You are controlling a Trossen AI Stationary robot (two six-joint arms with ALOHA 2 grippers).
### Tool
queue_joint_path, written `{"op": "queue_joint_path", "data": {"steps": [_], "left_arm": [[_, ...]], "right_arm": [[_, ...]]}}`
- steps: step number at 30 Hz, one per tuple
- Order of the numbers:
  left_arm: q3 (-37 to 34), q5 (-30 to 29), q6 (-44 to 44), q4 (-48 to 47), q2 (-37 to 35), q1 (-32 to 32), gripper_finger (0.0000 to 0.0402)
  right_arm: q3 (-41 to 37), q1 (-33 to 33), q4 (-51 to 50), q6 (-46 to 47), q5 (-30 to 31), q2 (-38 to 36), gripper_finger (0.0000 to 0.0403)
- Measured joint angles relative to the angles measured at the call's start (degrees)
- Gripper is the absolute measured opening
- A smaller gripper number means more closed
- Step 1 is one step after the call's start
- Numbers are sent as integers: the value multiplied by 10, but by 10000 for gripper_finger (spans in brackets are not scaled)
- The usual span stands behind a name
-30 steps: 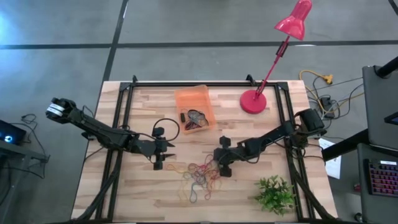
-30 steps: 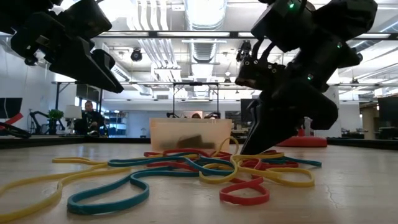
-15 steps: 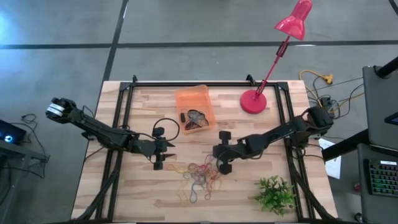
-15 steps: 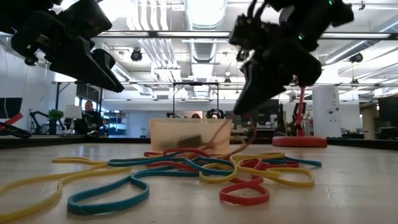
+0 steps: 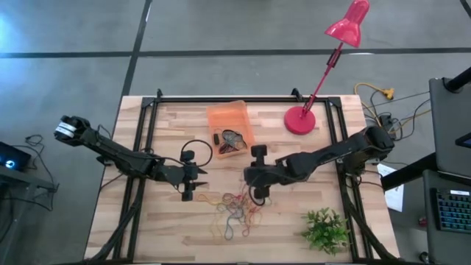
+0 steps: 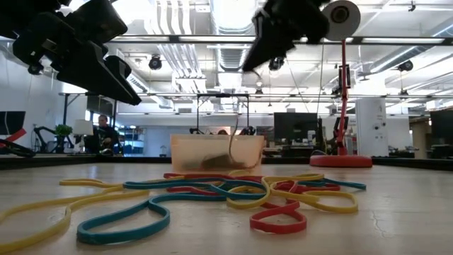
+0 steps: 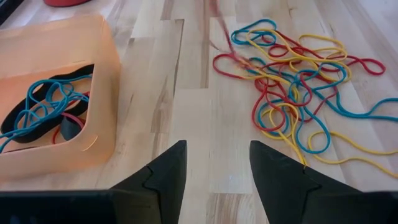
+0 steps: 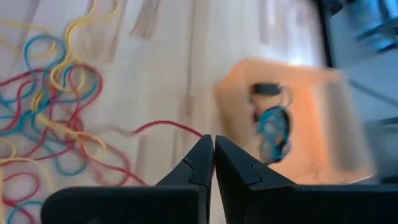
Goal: Pick and place rubber bands into bin
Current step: Put the red rubber band into the orange bin
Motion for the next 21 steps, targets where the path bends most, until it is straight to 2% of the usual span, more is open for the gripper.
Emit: {"op": "queue_joint_path", "data": {"steps": [8,17,21], "left_arm": [[0,0,0,0,0,0,160],[0,0,0,11,0,0,160],[0,0,0,10,0,0,160]], "right_arm": [[75,-9,-15,-99,57,0,8],[85,-108,-8,-131,56,2,8],[80,-162,13,-135,18,10,8]]}}
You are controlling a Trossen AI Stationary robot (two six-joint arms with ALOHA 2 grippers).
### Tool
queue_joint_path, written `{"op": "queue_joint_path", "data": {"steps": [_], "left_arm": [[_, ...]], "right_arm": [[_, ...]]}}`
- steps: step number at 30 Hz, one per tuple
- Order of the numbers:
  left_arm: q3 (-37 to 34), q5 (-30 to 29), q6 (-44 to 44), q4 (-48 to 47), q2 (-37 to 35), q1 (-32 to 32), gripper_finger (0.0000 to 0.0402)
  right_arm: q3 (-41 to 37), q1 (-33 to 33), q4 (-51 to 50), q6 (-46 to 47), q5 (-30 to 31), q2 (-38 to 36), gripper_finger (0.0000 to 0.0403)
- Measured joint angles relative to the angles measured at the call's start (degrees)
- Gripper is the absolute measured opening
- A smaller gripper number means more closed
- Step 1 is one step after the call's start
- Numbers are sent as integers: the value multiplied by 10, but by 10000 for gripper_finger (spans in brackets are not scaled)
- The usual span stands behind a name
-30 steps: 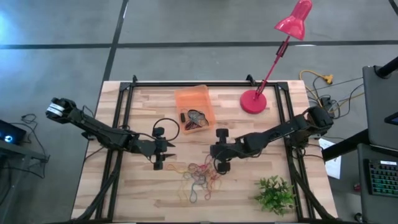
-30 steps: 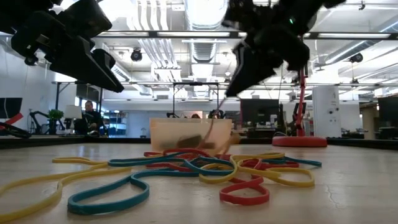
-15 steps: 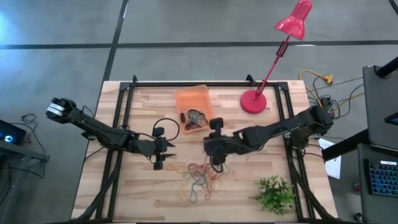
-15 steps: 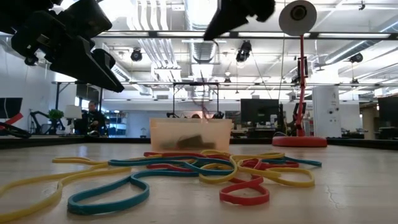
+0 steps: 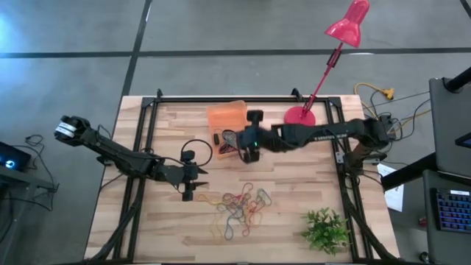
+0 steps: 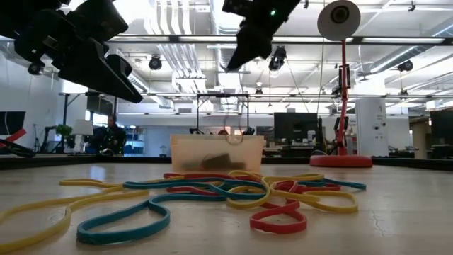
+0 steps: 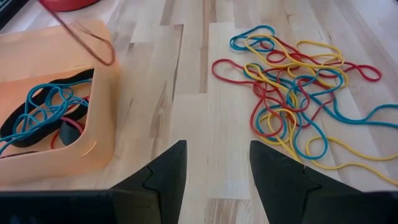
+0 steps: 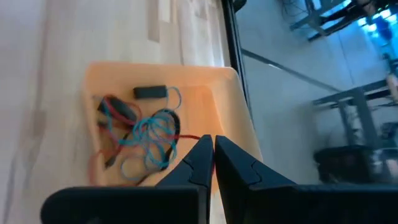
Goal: Pick and place rubber bands into bin
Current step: Put the red rubber band into the orange bin, then put the yellow rubber band into the orange bin
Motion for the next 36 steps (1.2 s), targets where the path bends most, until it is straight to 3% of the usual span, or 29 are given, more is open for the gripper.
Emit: {"op": "queue_joint_path", "data": {"steps": [10,23,26,32,36], "left_arm": [[0,0,0,-1,0,0,160],[0,0,1,-2,0,0,160],[0,0,1,-2,0,0,160],[0,0,1,-2,0,0,160],[0,0,1,-2,0,0,160]], "right_arm": [[-16,-95,62,-5,-110,28,8],[-55,-111,81,35,-188,77,13],[-57,-111,80,37,-236,79,31],[-55,-111,75,69,-258,79,93],[-58,-99,54,74,-373,77,127]]}}
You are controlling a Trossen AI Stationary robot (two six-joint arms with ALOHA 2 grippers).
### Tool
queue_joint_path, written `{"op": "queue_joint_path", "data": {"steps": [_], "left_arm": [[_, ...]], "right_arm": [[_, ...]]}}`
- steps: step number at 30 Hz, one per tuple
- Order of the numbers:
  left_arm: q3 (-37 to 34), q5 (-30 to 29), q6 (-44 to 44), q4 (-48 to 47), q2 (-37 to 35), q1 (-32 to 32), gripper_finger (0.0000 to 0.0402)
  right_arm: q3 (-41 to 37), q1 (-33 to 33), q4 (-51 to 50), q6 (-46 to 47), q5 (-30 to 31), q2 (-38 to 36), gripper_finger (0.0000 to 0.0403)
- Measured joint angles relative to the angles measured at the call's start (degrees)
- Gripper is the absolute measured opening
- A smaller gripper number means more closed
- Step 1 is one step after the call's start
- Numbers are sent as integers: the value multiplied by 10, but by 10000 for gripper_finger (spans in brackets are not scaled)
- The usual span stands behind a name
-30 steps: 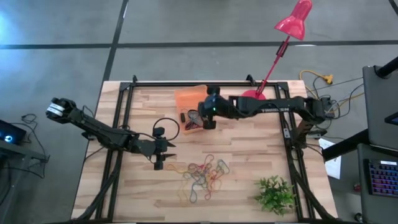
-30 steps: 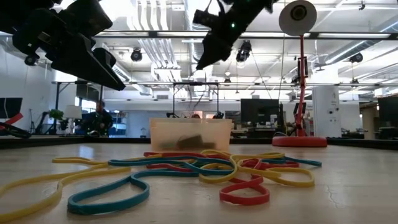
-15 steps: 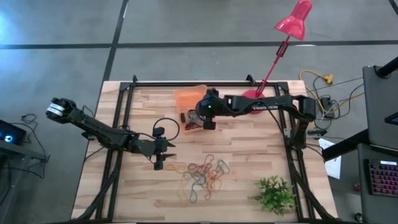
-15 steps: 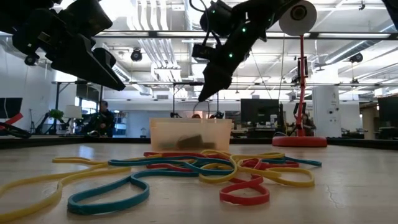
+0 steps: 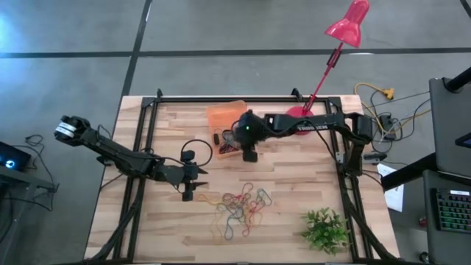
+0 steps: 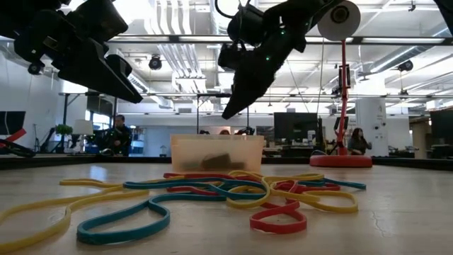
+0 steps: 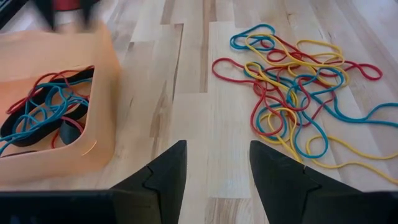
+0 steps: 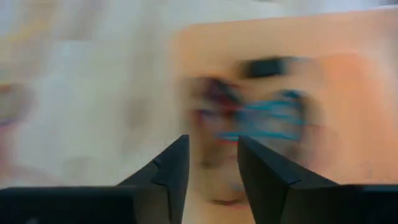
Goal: Pick and place rubber bands into bin
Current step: Put the yellow rubber band into the orange bin
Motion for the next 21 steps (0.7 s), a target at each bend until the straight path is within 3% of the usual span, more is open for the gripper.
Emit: {"op": "queue_joint_path", "data": {"steps": [3,7,14,21], "left_arm": [[0,0,0,0,0,0,160],[0,0,0,0,0,0,160],[0,0,0,0,0,0,160],[0,0,0,0,0,0,160]], "right_arm": [[-14,27,-5,9,-59,0,140],[-28,73,-17,16,-61,0,143],[-28,149,-81,87,-47,1,138],[-55,220,-117,160,14,0,120]]}}
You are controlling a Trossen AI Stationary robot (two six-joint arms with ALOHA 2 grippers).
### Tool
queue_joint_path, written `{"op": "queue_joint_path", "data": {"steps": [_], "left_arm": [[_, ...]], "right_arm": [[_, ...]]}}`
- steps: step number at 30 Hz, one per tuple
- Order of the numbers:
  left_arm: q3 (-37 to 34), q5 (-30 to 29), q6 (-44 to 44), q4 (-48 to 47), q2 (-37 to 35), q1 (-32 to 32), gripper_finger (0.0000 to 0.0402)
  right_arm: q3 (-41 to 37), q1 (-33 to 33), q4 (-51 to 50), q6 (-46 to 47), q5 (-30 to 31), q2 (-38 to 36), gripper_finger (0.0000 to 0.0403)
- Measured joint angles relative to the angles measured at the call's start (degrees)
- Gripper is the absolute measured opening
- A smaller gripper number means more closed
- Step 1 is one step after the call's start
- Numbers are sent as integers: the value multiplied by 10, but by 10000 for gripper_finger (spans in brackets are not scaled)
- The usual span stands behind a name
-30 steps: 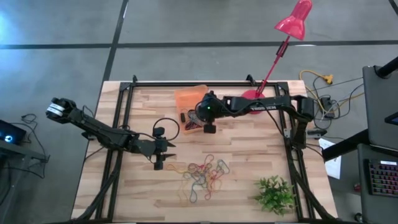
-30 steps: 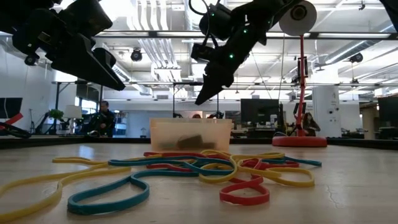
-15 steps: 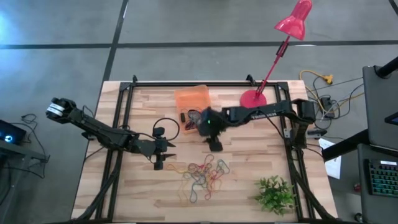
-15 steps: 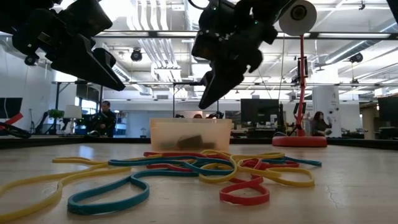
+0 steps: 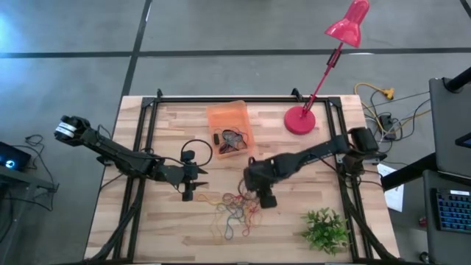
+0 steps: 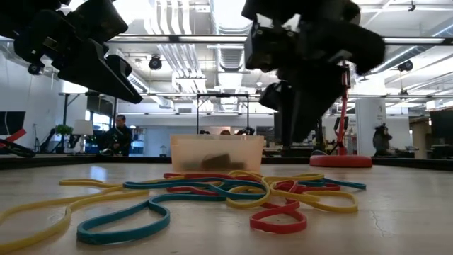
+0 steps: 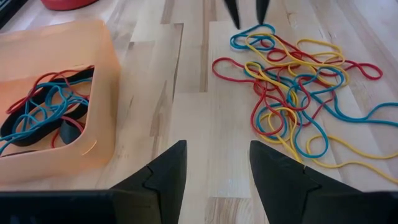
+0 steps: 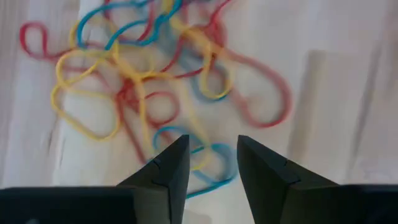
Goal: Pick and place rubber bands into bin
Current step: Put the yellow rubber band into the orange bin
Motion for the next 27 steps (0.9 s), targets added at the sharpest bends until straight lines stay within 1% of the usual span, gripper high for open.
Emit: {"op": "queue_joint_path", "data": {"steps": [4,7,12,21,27], "left_arm": [[0,0,0,0,0,0,160],[0,0,0,0,0,0,160],[0,0,0,0,0,0,160],[0,-3,0,0,0,0,160],[0,-13,0,0,0,0,160]], "right_arm": [[-27,23,37,15,24,0,110],[-46,30,85,15,37,0,103],[-81,31,155,15,39,1,93],[-137,30,240,41,41,1,81],[-154,30,255,53,41,1,80]]}}
